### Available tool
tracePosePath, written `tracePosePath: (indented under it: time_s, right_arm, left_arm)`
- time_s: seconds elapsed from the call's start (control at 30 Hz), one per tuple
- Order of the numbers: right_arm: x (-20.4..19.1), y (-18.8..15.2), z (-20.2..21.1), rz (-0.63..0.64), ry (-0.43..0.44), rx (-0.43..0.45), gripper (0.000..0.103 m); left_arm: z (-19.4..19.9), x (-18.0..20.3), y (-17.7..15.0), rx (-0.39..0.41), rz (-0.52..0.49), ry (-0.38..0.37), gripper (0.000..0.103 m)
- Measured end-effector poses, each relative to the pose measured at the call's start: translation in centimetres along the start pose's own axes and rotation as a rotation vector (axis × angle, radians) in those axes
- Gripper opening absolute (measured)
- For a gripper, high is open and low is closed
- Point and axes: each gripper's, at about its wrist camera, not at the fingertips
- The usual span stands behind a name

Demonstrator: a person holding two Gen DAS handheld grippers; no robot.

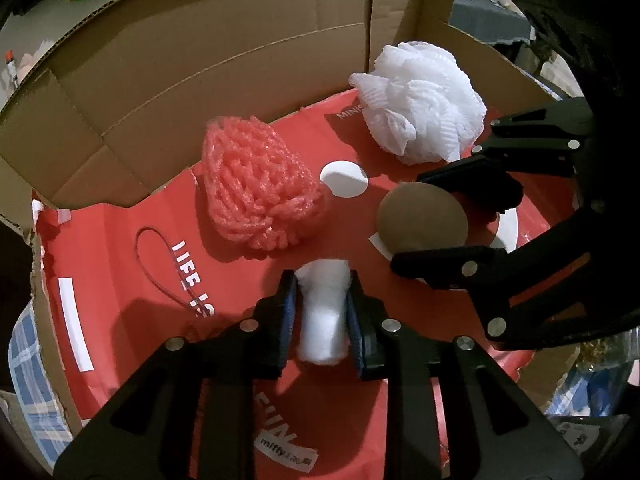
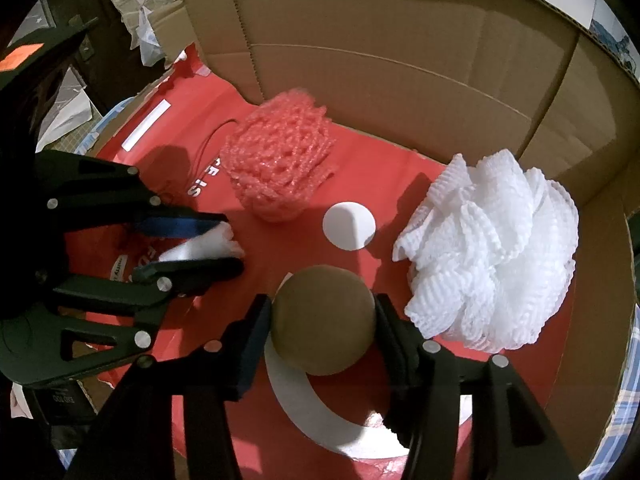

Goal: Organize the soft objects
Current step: 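Open the left tool to drop the sock while the right tool drops the tan pad, then withdraw both tools from the box back toward the remaining table items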

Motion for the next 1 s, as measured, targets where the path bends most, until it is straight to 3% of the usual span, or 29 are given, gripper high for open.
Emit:
tracePosePath:
  time_s: [0.17,0.47,0.73,1.0]
  right_arm:
    - [-0.2,0.1,0.2,-0.004,-0.01,-0.003,0.056]
    - [-0.1,-0.6,1.7,-0.015,-0.025,0.009,0.063]
    - [-0.8,-1.7,5.9,-0.032,-0.057,0.058,0.073]
    - [-3.1,-3.4,13.2,-0.043,-0.104,0.174,0.084]
  left_arm:
    - [0.1,-0.1,-0.1,-0.001,0.002,0.008,0.051]
    - [1.7,-0.5,-0.5,0.03,0.017,-0.005,0.055]
    - [5.0,0.4,-1.3,0.091,0.026,-0.003,0.062]
    - [12.0,1.7,-3.8,0.245,0.073,-0.042,0.074]
Point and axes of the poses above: each gripper's, at about its wrist camera, not at the fingertips, and z roughly against the way its jaws point, x to its right, y to its top, and after that the axes turned 14 degrees about z, right-handed
